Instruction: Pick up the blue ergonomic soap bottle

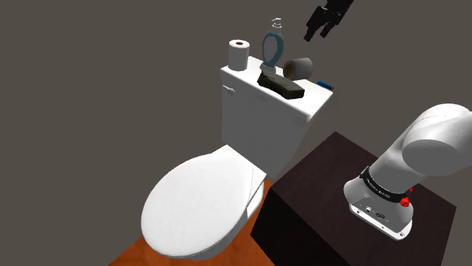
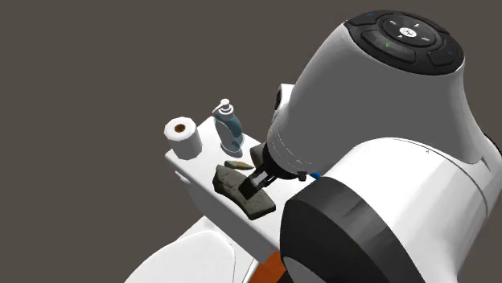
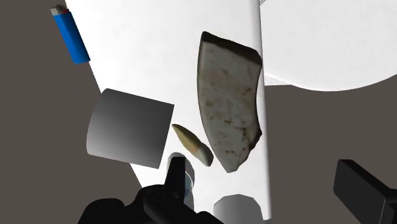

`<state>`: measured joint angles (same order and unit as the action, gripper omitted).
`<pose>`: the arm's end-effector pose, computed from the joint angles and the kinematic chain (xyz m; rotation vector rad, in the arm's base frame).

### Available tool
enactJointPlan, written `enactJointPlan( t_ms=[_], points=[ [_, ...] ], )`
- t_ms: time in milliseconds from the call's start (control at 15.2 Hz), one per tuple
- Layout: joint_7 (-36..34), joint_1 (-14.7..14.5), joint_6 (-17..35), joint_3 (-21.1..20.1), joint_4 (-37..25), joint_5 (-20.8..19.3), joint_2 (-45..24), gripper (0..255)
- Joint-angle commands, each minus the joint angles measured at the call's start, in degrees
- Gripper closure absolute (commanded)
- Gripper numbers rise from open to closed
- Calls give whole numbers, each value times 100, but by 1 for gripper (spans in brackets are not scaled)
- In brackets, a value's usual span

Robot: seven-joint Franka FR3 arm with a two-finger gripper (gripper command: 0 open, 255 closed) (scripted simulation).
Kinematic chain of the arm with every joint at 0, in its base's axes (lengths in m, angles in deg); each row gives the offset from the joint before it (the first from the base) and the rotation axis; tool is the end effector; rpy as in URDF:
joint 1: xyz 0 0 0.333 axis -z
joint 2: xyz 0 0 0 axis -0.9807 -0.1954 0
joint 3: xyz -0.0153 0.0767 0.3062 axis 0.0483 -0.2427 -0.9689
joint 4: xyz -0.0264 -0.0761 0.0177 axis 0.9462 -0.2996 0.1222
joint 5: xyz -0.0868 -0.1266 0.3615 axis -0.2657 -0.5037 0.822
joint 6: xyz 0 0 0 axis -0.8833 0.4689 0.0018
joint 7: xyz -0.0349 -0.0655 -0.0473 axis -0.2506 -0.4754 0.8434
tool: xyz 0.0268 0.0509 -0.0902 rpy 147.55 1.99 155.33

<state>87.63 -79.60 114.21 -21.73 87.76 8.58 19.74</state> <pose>0.3950 -0.0619 0.5725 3.1025 -0.0943 0.4335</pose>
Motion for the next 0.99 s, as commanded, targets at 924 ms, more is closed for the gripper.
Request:
enactJointPlan(
  t_ms=[924],
  points=[
    [1927, -351, 2177, 1125, -1815, 1529, -3172, 0]
  ],
)
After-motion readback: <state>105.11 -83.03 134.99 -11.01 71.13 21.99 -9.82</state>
